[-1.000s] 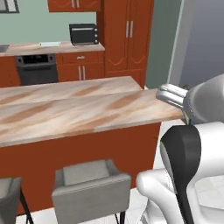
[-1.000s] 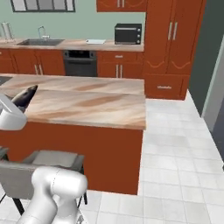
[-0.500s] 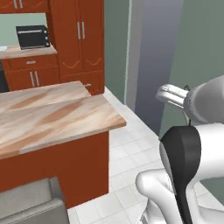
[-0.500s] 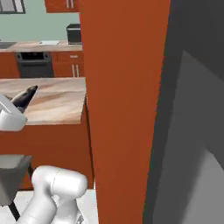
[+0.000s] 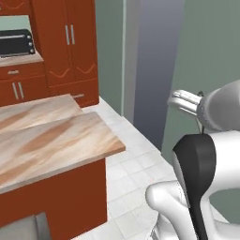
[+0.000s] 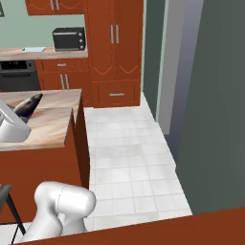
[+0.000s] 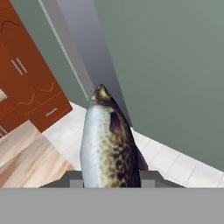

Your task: Take the fish out of the fridge, briefly rinse it in the sink, and place it on the tray next to the sink.

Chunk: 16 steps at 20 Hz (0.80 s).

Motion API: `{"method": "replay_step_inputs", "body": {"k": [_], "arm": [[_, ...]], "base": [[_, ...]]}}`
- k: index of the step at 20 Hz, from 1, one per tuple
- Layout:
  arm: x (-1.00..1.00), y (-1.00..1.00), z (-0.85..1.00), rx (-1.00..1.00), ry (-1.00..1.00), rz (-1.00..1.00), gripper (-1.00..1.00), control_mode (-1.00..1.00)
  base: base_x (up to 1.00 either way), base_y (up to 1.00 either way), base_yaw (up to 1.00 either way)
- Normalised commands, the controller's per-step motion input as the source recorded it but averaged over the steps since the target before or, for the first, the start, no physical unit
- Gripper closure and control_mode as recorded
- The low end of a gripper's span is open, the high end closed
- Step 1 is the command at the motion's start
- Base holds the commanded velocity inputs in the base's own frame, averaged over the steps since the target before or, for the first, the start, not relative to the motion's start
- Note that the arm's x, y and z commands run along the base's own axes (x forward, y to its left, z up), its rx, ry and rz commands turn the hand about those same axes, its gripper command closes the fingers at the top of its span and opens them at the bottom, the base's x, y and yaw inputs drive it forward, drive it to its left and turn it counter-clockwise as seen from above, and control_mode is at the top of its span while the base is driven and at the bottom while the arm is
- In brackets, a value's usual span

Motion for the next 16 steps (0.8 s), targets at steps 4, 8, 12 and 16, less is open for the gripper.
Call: {"method": "replay_step_inputs", "body": {"k": [4, 8, 12, 16], "arm": [[0.00, 0.00, 0.00, 0.00, 0.00, 0.00, 1.00, 1.00], [0.00, 0.00, 0.00, 0.00, 0.00, 0.00, 1.00, 1.00], [0.00, 0.00, 0.00, 0.00, 0.00, 0.00, 1.00, 1.00], [0.00, 0.00, 0.00, 0.00, 0.00, 0.00, 1.00, 1.00]], "base": [[0.82, -1.00, 0.01], [0.51, -1.00, 0.26], [0.96, -1.00, 0.08], [0.95, -1.00, 0.00]]}}
